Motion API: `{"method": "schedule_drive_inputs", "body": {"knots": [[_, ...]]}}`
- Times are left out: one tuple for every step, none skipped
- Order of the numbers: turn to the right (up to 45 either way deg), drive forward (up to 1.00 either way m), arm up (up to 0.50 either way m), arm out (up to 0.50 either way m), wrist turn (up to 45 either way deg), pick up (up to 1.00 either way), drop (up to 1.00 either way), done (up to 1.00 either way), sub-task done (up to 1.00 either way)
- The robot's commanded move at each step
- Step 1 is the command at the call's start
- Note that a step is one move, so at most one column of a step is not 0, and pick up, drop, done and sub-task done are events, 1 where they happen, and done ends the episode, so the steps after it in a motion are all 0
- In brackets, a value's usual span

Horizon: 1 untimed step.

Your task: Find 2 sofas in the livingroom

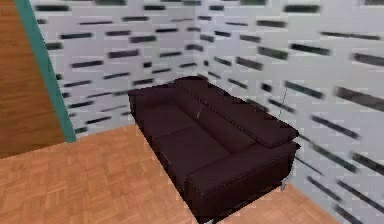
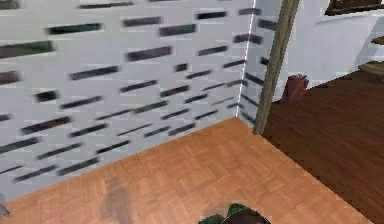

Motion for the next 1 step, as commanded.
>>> {"method": "schedule_drive_inputs", "body": {"knots": [[-27.0,0.00,0.00,0.00,0.0,0.00,0.00,0.00,0.00]]}}
